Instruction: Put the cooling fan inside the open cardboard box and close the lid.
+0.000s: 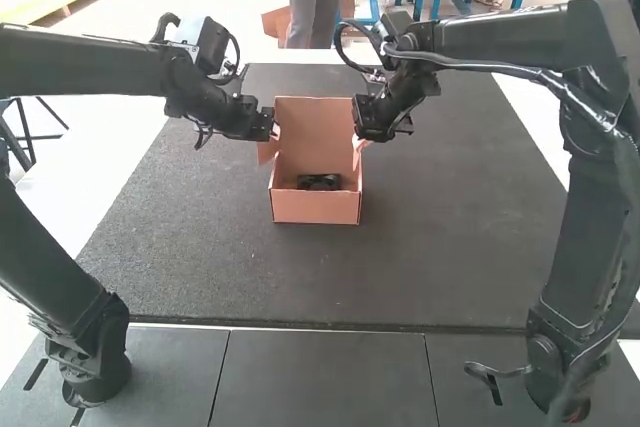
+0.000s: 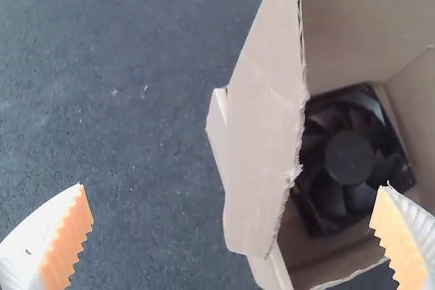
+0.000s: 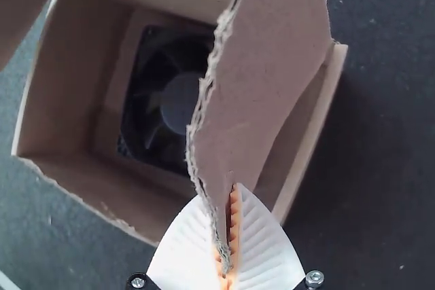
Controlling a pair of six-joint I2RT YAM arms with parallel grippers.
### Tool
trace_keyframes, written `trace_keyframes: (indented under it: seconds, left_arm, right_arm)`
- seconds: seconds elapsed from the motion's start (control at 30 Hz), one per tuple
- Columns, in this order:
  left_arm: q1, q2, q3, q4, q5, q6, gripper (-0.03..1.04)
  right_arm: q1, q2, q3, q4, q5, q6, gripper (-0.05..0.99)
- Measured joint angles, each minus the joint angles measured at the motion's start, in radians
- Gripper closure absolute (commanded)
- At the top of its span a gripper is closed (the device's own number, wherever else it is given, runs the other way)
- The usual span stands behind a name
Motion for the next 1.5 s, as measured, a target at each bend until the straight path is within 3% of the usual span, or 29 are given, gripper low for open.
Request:
trace_keyframes:
  seconds: [0.17, 0.27, 0.4, 0.57, 0.73, 0.93, 1.1, 1.5]
  left_arm:
    - [0.0, -0.039, -0.008, 0.05, 0.001, 0.0, 0.04]
    - [0.0, -0.104, -0.01, 0.095, -0.033, 0.0, 0.04]
    - [0.0, -0.144, -0.016, 0.124, -0.126, 0.009, 0.04]
    - [0.001, -0.125, -0.087, 0.163, -0.265, 0.068, 0.04]
    - [0.001, -0.076, -0.148, 0.188, -0.34, 0.112, 0.04]
    - [-0.005, -0.033, -0.162, 0.236, -0.36, 0.136, 0.04]
    - [-0.031, -0.016, -0.153, 0.235, -0.361, 0.143, 0.04]
    - [-0.032, -0.014, -0.14, 0.237, -0.353, 0.143, 0.04]
  right_arm:
    - [0.0, 0.0, -0.013, 0.003, -0.003, 0.0, 0.95]
    - [0.0, 0.0, -0.032, 0.003, -0.007, 0.0, 0.95]
    - [0.001, 0.0, -0.039, 0.003, -0.01, 0.0, 0.95]
    - [0.001, 0.0, -0.039, 0.003, -0.01, 0.0, 0.95]
    - [0.001, 0.0, -0.039, 0.005, -0.01, 0.0, 0.95]
    - [0.001, 0.0, -0.039, 0.014, -0.011, 0.002, 0.95]
    - [0.001, 0.0, -0.037, 0.035, -0.011, 0.01, 0.95]
    - [0.0, 0.0, -0.037, 0.053, -0.01, 0.015, 0.95]
